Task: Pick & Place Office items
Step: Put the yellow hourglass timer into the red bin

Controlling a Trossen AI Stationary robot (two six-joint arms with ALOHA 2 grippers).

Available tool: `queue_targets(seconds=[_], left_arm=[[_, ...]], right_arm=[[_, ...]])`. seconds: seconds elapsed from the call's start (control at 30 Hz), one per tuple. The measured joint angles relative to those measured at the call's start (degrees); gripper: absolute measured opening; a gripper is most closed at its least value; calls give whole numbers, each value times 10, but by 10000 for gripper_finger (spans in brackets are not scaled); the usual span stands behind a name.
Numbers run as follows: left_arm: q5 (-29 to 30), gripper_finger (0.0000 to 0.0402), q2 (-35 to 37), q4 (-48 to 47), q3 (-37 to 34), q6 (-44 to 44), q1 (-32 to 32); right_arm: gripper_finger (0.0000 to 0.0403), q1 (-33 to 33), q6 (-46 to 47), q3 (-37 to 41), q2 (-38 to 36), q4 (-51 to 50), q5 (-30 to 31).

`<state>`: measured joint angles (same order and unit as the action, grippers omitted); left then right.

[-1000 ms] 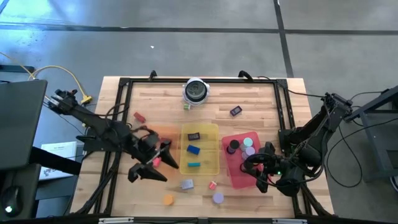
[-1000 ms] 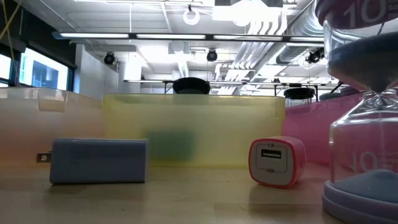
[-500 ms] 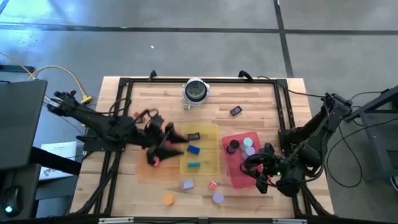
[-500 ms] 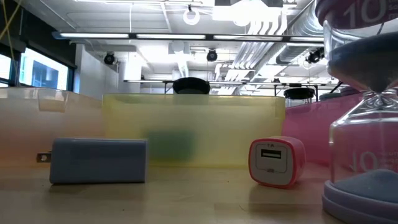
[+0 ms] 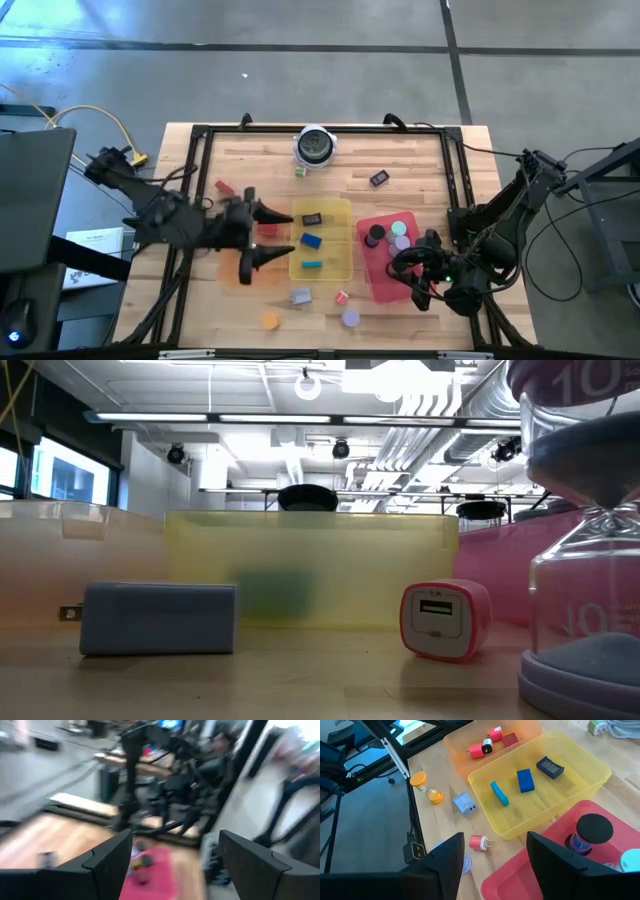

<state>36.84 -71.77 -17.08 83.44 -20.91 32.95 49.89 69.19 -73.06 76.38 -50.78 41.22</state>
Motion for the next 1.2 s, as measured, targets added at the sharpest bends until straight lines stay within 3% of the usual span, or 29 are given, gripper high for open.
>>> queue_targets(seconds=[0.13,0.3,0.47,0.83,0.97,1.2], left_arm=[[95,289,-63,-156,124,4,38],[103,289,-123,-307,227,-41,57],[101,289,-169,-448,270,-122,77],[-45,289,-230,-735,273,-431,77],[-110,289,-259,-729,271,-426,78],[-155,289,-297,-729,271,-406,78]], right_arm=[[204,0,0,0,0,0,3],[204,0,0,0,0,-3,3],[204,0,0,0,0,-6,3],[204,-2,0,0,0,-8,8],[204,-11,0,0,0,-8,7],[204,-17,0,0,0,-8,7]])
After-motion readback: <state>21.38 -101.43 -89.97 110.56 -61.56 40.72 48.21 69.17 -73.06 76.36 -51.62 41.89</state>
